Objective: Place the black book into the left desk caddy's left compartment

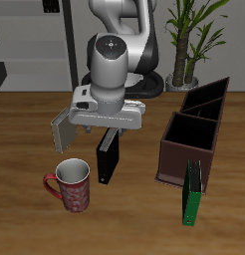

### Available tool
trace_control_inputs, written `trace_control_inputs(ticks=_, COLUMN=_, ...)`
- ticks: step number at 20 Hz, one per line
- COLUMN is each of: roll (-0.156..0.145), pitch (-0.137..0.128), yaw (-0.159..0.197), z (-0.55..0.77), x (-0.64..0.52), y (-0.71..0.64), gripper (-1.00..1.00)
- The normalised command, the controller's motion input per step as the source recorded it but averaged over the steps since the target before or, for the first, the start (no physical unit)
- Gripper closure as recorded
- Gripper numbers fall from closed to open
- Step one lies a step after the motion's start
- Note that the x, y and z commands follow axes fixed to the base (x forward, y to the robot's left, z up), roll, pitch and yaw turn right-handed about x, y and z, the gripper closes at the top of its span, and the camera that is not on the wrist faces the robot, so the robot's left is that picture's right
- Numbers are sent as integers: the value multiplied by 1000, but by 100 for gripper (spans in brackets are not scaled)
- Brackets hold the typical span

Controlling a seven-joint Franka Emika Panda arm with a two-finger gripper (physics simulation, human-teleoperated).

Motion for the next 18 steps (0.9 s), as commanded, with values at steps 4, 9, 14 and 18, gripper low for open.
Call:
trace_control_inputs(ticks=4, roll=6, pitch=26, yaw=-8, z=-208, x=37, y=-15, gripper=-100)
trace_control_inputs(ticks=9, roll=19, pitch=51, yaw=-24, z=-428, x=59, y=-7, gripper=-100)
trace_control_inputs(ticks=14, roll=-11, pitch=28, yaw=-32, z=-226, x=6, y=-83, gripper=100)
trace_control_inputs(ticks=18, roll=4, pitch=6, yaw=-25, z=-27, x=-32, y=-62, gripper=100)
